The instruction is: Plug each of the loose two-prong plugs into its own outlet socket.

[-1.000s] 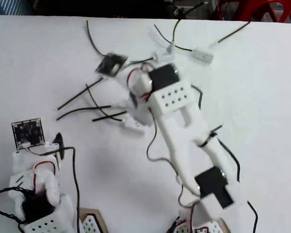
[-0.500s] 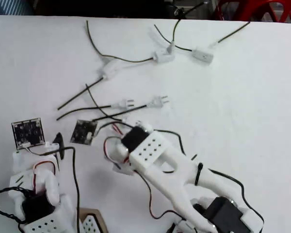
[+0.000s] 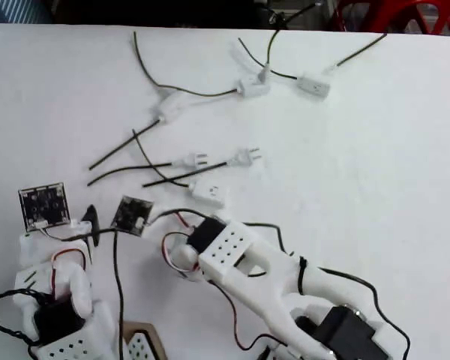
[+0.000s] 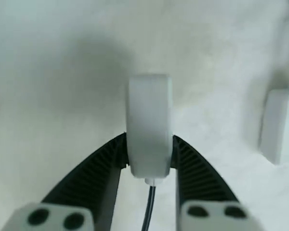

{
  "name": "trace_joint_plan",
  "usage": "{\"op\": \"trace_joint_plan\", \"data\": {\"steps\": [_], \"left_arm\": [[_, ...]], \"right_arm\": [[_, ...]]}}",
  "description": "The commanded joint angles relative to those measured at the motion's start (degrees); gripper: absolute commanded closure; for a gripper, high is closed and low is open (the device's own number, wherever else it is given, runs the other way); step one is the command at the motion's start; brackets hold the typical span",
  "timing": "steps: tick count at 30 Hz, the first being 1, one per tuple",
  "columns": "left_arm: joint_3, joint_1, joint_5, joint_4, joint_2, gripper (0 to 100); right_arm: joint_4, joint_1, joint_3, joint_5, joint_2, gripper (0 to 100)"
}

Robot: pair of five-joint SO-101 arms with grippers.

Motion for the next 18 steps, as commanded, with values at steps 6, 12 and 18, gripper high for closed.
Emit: {"op": "trace_joint_plan", "data": {"steps": [6,12,18], "left_arm": [[-0.18,0.92,0.18,0.09,-0.57,74],[-0.18,0.92,0.18,0.09,-0.57,74],[-0.18,0.92,0.18,0.09,-0.57,74]], "right_arm": [[-0.66,-0.04,-0.26,-2.11,-2.95,83.9],[-0.75,0.04,-0.26,-5.89,-4.79,83.9],[-6.02,2.86,0.88,-6.07,-2.24,83.9]]}}
